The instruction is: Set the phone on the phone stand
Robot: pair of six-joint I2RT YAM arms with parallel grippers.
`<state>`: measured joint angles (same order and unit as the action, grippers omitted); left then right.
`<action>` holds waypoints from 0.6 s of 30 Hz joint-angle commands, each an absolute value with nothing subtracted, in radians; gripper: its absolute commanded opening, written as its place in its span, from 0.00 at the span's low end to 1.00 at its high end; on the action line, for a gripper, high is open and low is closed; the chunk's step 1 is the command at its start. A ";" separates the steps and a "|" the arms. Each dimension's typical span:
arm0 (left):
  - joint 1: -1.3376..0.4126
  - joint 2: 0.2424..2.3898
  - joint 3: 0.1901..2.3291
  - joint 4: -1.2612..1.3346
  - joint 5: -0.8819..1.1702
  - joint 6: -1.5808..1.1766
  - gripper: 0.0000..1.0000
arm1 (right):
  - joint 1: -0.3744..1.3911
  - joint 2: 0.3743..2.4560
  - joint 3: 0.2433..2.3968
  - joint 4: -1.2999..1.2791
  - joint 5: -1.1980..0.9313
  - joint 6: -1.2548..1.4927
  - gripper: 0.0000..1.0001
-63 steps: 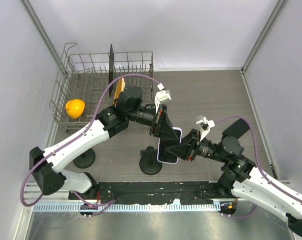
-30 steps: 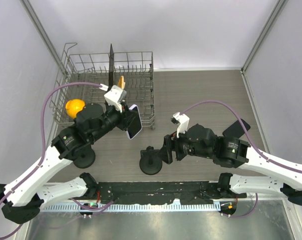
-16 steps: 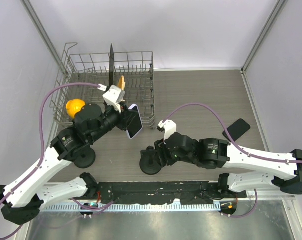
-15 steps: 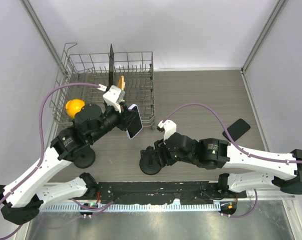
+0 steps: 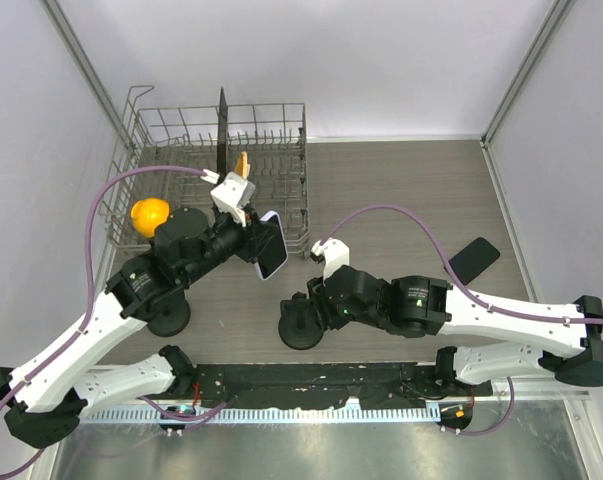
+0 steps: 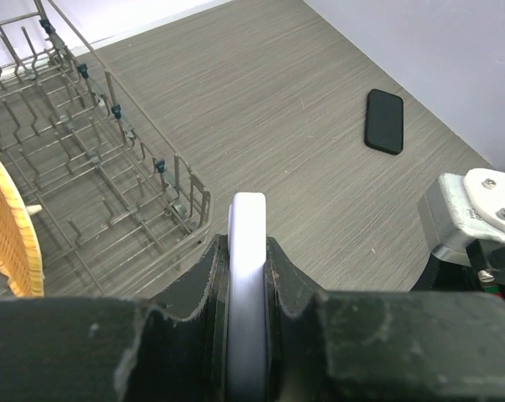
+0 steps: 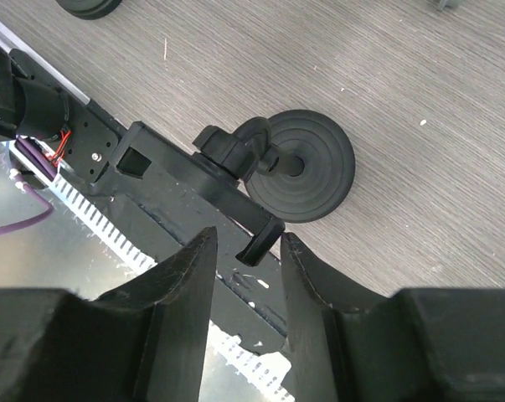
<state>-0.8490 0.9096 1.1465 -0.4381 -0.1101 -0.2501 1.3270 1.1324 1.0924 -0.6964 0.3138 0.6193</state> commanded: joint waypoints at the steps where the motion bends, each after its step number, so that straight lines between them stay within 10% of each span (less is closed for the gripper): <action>1: -0.848 0.891 1.158 -0.313 -0.087 -0.252 0.00 | 1.336 1.138 1.126 -0.677 0.379 0.612 0.40; 9: -0.850 0.881 1.149 -0.298 -0.074 -0.256 0.00 | 1.335 1.126 1.118 -0.614 0.455 0.617 0.01; 18: -0.848 0.839 1.126 -0.237 0.070 -0.265 0.00 | 1.335 1.054 1.060 -0.520 0.682 0.542 0.01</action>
<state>-0.8486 0.9020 1.1294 -0.4118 -0.0605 -0.2539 1.3338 1.1297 1.0763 -0.6727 0.5056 0.5884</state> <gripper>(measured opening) 0.185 0.102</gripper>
